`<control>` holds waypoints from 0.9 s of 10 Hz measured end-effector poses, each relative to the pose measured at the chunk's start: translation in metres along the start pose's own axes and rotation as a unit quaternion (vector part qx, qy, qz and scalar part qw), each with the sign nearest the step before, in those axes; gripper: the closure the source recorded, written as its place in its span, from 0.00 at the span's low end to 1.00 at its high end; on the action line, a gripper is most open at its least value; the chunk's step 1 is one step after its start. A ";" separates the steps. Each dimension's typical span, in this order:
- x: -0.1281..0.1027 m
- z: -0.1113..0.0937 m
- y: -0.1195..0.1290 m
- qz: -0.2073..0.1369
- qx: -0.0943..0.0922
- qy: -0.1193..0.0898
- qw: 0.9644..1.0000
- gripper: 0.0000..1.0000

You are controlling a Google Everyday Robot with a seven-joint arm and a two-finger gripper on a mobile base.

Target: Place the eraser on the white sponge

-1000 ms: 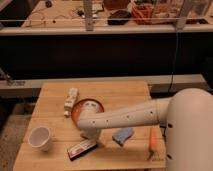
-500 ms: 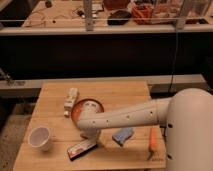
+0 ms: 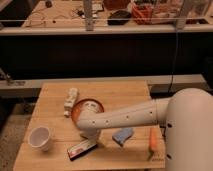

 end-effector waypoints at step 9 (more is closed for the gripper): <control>0.001 0.000 0.000 0.001 -0.001 -0.001 1.000 0.20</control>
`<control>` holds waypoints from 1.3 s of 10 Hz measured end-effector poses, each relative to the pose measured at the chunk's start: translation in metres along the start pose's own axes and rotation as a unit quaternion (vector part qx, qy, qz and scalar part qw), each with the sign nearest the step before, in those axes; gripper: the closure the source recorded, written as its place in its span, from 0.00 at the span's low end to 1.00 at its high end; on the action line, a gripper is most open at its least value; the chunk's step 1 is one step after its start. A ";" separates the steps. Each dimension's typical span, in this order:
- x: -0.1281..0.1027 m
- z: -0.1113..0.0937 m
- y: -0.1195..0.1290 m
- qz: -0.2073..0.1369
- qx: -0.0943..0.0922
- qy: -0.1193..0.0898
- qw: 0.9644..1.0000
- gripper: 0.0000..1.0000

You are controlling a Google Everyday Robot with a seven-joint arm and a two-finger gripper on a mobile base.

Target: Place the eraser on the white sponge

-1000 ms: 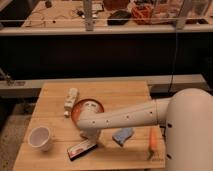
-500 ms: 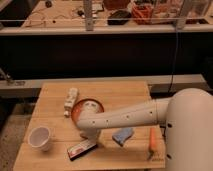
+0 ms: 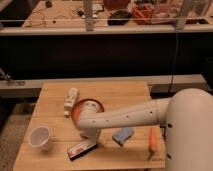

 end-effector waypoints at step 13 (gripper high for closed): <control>-0.033 -0.045 0.014 0.010 0.035 -0.038 0.999 0.20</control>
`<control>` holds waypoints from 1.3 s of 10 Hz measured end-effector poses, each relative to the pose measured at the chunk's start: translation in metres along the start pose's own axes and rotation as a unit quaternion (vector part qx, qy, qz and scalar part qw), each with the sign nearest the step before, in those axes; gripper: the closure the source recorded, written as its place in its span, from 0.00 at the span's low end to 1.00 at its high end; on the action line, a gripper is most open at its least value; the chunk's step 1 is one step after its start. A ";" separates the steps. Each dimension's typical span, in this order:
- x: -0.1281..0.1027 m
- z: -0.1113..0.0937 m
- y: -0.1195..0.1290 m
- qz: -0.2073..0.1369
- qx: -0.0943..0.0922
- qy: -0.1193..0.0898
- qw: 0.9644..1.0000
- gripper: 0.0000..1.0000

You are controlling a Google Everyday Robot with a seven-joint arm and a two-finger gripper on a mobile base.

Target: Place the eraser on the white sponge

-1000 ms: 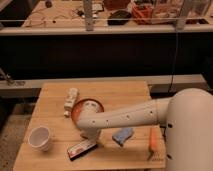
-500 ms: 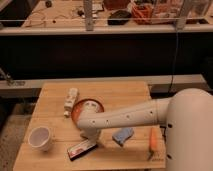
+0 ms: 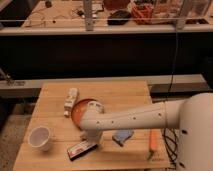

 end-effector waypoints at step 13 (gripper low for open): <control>-0.021 0.007 -0.020 0.011 0.035 -0.026 0.999 0.83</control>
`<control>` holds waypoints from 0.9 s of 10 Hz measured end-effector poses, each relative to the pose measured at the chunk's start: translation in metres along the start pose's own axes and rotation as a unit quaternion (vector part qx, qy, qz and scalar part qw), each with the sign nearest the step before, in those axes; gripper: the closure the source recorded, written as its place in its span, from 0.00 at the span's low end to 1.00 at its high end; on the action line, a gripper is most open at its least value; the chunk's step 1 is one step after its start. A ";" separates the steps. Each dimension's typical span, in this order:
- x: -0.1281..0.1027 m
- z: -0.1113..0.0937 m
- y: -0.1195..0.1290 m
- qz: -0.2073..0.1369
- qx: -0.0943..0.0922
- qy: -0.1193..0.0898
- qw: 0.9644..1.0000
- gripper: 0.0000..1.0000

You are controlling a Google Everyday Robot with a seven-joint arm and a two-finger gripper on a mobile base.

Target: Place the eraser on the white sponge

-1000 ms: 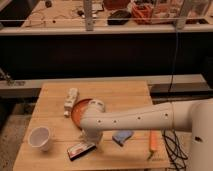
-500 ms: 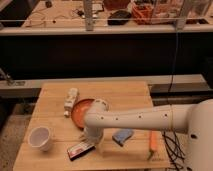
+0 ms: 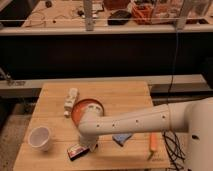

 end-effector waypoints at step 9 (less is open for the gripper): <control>0.011 0.001 -0.001 0.029 0.003 -0.021 0.999 0.63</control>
